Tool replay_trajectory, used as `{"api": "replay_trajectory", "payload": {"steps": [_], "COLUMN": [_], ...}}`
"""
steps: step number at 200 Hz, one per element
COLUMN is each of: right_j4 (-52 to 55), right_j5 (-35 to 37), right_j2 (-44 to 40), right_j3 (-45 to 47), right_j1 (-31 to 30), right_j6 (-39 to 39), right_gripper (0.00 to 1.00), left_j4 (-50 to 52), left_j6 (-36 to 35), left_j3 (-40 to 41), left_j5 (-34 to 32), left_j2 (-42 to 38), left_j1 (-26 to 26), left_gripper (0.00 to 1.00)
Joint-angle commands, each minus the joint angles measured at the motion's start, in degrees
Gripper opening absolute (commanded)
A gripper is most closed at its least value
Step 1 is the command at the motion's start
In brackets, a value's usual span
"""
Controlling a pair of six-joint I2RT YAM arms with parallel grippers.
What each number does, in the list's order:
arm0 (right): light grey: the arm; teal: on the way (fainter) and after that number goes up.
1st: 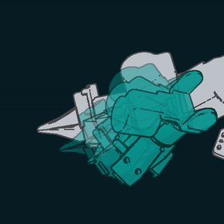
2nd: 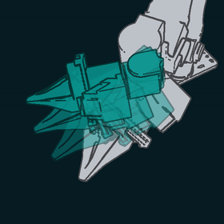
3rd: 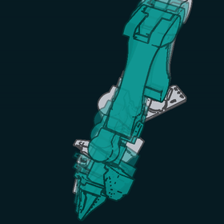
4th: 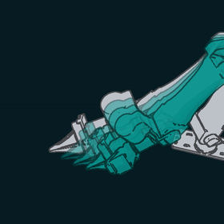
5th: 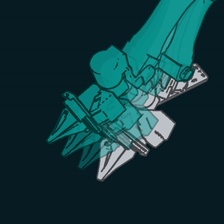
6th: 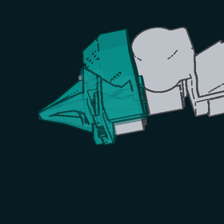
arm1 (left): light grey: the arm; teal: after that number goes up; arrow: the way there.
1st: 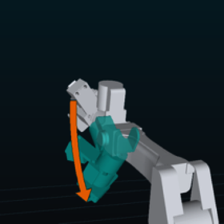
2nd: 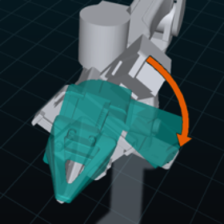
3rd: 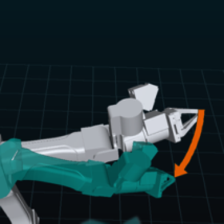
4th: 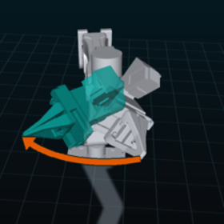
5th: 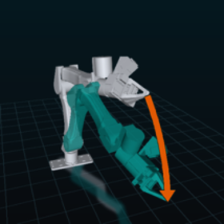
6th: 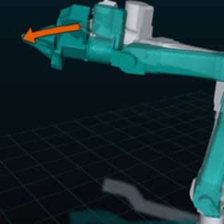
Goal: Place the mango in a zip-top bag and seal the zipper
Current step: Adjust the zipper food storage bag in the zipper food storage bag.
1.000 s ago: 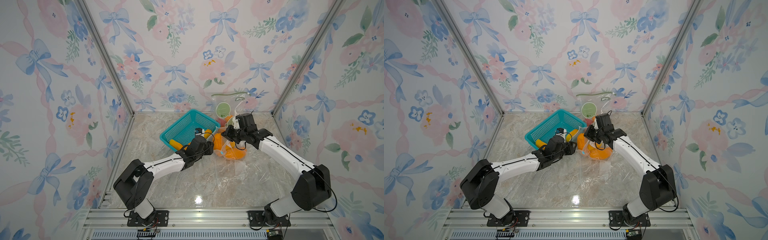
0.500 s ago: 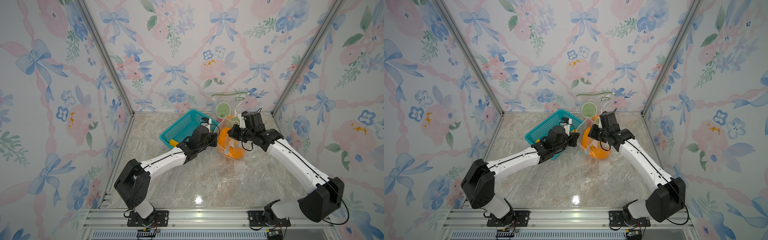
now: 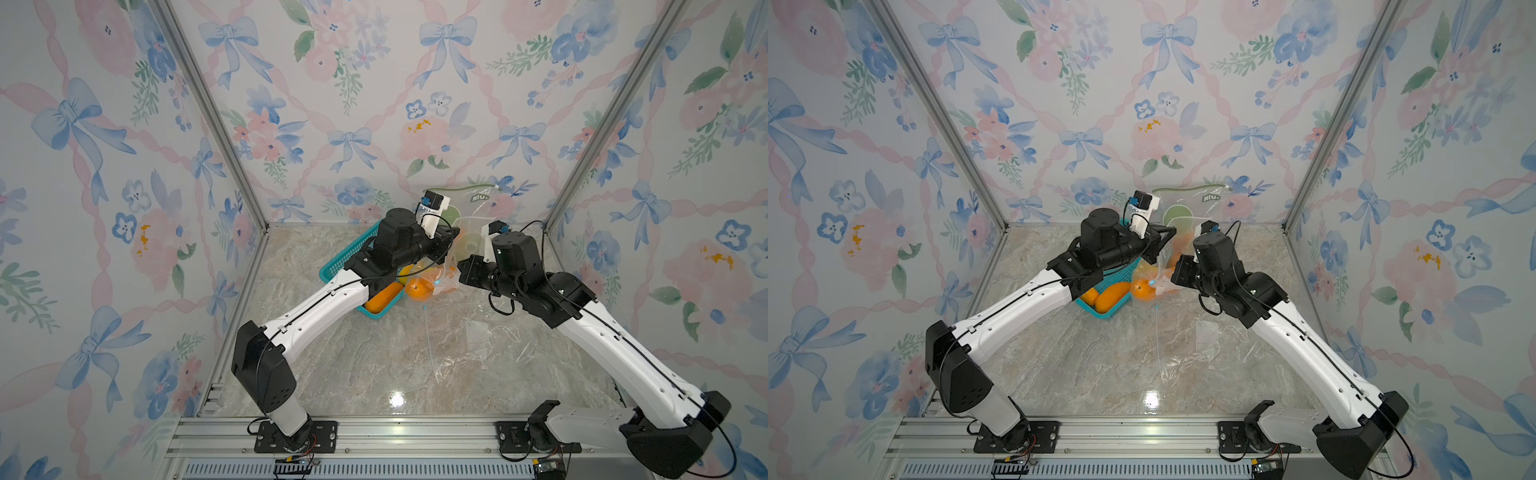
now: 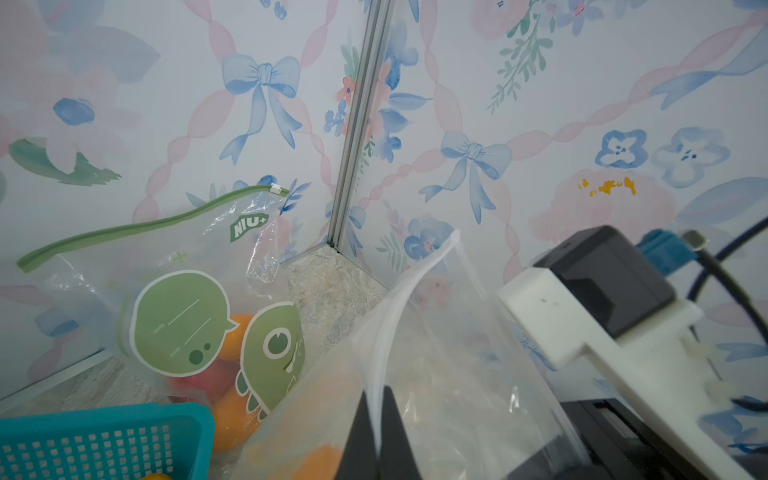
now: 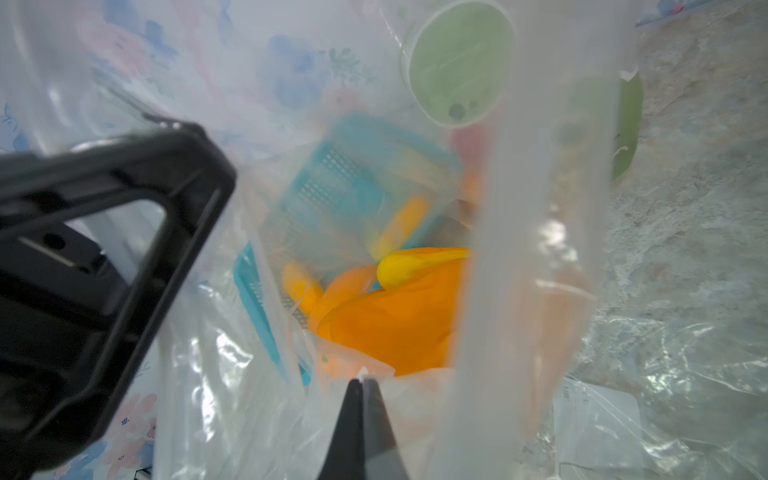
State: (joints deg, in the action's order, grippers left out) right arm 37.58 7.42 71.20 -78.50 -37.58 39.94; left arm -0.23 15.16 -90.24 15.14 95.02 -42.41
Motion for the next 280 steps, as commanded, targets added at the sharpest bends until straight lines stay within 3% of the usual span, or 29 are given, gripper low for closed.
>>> {"api": "replay_trajectory", "payload": {"steps": [1, 23, 57, 105, 148, 173, 223, 255, 280], "right_j4": [1.30, 1.51, 3.80, 7.32, 6.43, 7.57, 8.41, 7.77, 7.27], "right_j5": [3.56, 3.57, 3.56, 3.42, -3.55, -4.54, -4.62, -3.94, -3.60], "right_j2": [1.30, 2.20, 1.56, -3.94, -2.94, -0.03, 4.79, 6.04, 6.85], "right_j3": [1.81, 2.21, 1.78, 1.28, -2.06, -5.51, -9.74, -9.50, -9.39], "right_j1": [-0.87, -0.67, 2.32, 11.08, 17.96, 18.86, 18.94, 19.60, 20.29], "right_j6": [1.83, 0.40, -2.53, -7.50, -12.72, -15.31, -17.35, -16.97, -15.80], "right_gripper": [0.09, 0.34, 0.61, 0.74, 0.88, 0.88, 0.75, 0.54, 0.24], "left_j4": [3.30, 4.10, 5.13, 6.51, 7.25, 7.30, 7.52, 7.78, 8.01], "left_j6": [-6.09, -8.39, -10.80, -13.31, -13.86, -13.56, -13.49, -13.85, -13.92], "left_j3": [-0.26, -0.16, -0.05, -1.01, -1.21, -1.38, -1.41, -1.19, -1.12], "left_j5": [7.25, 10.38, 12.79, 15.59, 16.29, 16.30, 16.74, 16.20, 16.55], "left_j2": [2.91, 5.24, 7.84, 8.92, 8.60, 8.85, 8.06, 7.00, 6.53], "left_j1": [0.99, 1.69, 2.34, 2.93, 2.95, 2.95, 2.94, 2.95, 2.91], "left_gripper": [0.00, 0.00, 0.00, 0.00, 0.00, 0.00, 0.01, 0.03, 0.07]}}
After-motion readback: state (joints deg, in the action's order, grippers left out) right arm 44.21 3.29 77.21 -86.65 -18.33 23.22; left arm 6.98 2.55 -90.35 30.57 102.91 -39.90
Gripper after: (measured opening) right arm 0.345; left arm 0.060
